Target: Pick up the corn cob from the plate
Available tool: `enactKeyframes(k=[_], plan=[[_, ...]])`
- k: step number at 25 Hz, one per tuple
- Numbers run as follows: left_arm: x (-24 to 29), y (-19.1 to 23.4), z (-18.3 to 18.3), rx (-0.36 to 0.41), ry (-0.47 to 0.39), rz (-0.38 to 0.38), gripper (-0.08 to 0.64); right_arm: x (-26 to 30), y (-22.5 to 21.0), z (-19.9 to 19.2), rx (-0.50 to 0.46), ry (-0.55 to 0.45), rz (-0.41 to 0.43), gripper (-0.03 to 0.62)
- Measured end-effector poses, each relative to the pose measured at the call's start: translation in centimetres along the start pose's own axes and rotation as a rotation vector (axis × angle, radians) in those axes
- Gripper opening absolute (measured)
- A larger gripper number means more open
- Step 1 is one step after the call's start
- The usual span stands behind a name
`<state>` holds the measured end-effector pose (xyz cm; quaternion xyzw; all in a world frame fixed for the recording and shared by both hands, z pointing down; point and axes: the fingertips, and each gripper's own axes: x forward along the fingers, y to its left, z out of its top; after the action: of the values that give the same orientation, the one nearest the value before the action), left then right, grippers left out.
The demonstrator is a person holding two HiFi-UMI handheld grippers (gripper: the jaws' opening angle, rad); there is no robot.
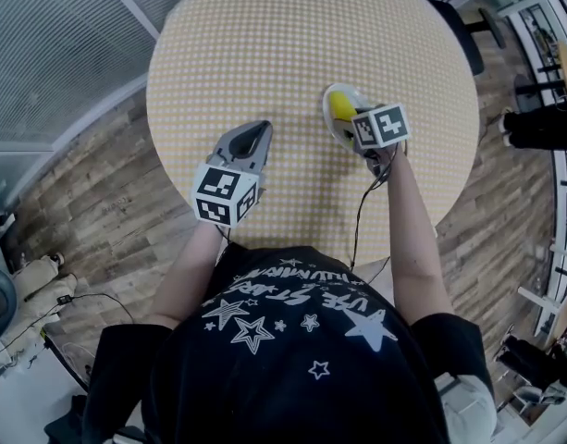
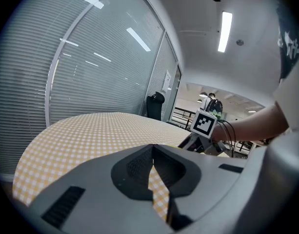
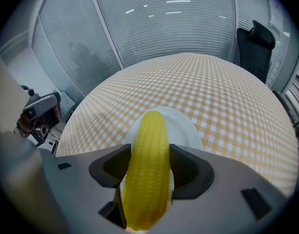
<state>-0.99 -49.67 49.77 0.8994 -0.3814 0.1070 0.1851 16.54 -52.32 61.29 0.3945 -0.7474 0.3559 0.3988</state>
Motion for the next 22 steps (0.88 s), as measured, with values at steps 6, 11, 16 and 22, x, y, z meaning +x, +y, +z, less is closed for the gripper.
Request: enactKeyframes(k=[6, 11, 16, 22], plan=[[-0.9, -0.2, 0.7, 0.007, -0.025, 0.010, 0.008, -2.1, -0.1, 0.5, 0.054, -0.088, -0.004, 0.258], [-2.0, -0.9, 1.4, 0.021, -0.051, 0.014, 0.008, -5.0, 1.7, 1.6, 0.159, -0.249, 0.072, 0.258], [-3.3, -1.8, 2.7, 0.045, -0.083, 0.028, 0.008, -9.2, 3.9, 2.8, 0.185, -0.463, 0.155, 0.258], [-5.5, -3.2, 3.6, 0.064, -0.114, 0.038, 0.008, -14.5, 7.6, 2.7, 0.194, -0.699, 0.249, 0.258]])
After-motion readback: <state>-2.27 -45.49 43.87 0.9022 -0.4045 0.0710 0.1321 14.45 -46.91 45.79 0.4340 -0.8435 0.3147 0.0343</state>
